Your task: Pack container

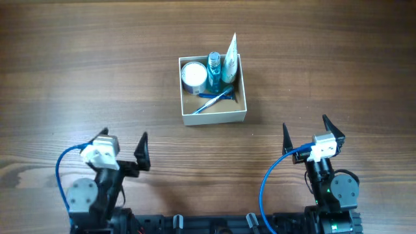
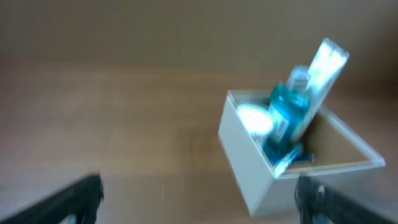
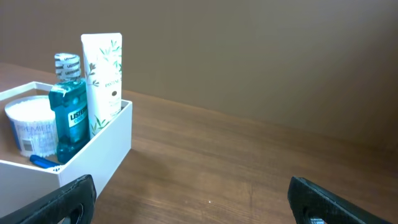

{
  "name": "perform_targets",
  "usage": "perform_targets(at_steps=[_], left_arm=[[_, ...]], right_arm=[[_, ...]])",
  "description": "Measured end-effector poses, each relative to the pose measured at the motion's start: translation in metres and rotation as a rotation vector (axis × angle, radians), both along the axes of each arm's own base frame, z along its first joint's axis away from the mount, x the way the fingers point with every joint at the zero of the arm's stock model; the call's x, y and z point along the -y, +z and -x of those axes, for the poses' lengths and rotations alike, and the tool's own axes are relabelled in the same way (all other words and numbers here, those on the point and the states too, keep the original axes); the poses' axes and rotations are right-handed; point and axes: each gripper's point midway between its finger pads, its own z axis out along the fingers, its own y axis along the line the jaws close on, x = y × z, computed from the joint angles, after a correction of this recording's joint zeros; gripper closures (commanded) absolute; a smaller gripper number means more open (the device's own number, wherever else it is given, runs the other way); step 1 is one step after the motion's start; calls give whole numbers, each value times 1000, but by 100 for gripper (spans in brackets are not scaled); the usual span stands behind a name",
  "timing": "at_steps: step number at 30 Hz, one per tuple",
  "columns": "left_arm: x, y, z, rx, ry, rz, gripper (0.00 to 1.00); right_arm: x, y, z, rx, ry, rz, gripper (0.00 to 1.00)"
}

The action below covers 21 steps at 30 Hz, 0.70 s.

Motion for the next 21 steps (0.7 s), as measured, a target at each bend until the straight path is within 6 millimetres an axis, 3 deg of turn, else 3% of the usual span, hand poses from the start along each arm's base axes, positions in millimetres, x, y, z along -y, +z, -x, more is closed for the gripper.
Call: perform_targets(at_steps=[2, 7, 12, 21], left_arm=[[3, 12, -8, 123, -10, -19, 0], [2, 4, -21, 257, 8, -50, 0], [0, -46, -24, 110, 13, -64, 0], [1, -49, -24, 105, 12, -64, 0]], right_arm=[[0, 0, 0, 0, 0, 0, 0], [-1, 0, 0, 0, 3, 0, 0], [-1, 0, 0, 0, 3, 0, 0], [-1, 0, 0, 0, 3, 0, 0]])
